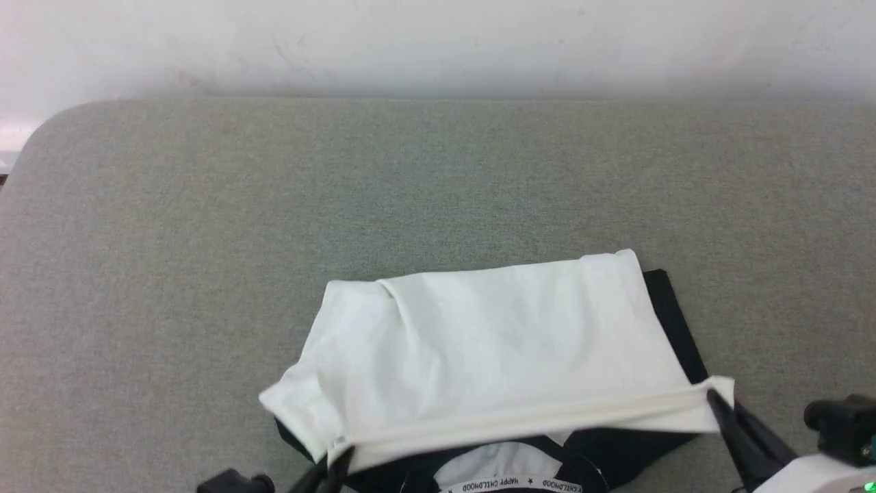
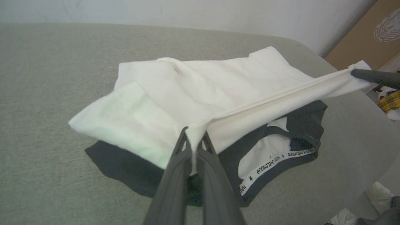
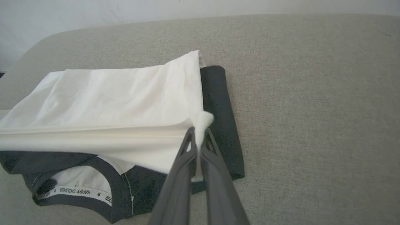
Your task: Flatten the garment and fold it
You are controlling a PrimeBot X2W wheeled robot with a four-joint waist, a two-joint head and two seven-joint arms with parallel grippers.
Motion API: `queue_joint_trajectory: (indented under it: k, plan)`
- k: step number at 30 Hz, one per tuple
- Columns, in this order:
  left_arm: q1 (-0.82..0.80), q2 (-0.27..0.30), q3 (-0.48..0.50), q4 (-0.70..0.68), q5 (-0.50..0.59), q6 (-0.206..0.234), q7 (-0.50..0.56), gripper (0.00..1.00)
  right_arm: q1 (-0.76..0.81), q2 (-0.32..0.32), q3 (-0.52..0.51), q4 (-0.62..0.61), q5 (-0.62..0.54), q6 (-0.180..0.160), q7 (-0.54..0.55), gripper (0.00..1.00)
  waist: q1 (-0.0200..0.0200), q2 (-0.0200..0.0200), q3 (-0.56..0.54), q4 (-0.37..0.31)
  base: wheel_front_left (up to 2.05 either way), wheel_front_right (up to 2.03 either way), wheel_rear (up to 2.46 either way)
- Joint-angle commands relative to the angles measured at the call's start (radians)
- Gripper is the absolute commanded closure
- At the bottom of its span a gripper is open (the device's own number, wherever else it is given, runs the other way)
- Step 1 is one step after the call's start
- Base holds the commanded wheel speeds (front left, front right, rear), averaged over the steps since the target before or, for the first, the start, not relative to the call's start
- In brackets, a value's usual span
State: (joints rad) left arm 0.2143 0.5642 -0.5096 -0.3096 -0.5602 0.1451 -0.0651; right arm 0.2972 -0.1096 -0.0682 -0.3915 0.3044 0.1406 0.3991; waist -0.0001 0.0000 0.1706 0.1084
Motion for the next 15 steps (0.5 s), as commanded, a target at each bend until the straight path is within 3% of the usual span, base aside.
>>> queue_joint_trajectory:
  k: [1,8,15]
  plan:
    - [0.016,0.003,0.004,0.02,-0.014,0.015,0.009,1.0,0.014,-0.001,-0.013,0.007,-0.008,-0.01,-0.012,1.0,0.0001,0.0,-0.007,-0.007,0.0,0.0,0.0]
    - [-0.002,-0.01,-0.028,0.136,-0.058,-0.027,0.055,1.0,0.032,0.002,0.006,0.082,-0.026,-0.01,-0.041,1.0,0.0001,0.0,-0.026,-0.02,0.0,0.0,0.0]
    - [-0.085,-0.062,-0.047,0.265,-0.111,-0.074,0.096,1.0,-0.026,0.009,0.036,0.193,-0.035,-0.01,-0.06,1.0,0.0001,0.0,-0.034,-0.019,0.0,0.0,0.0]
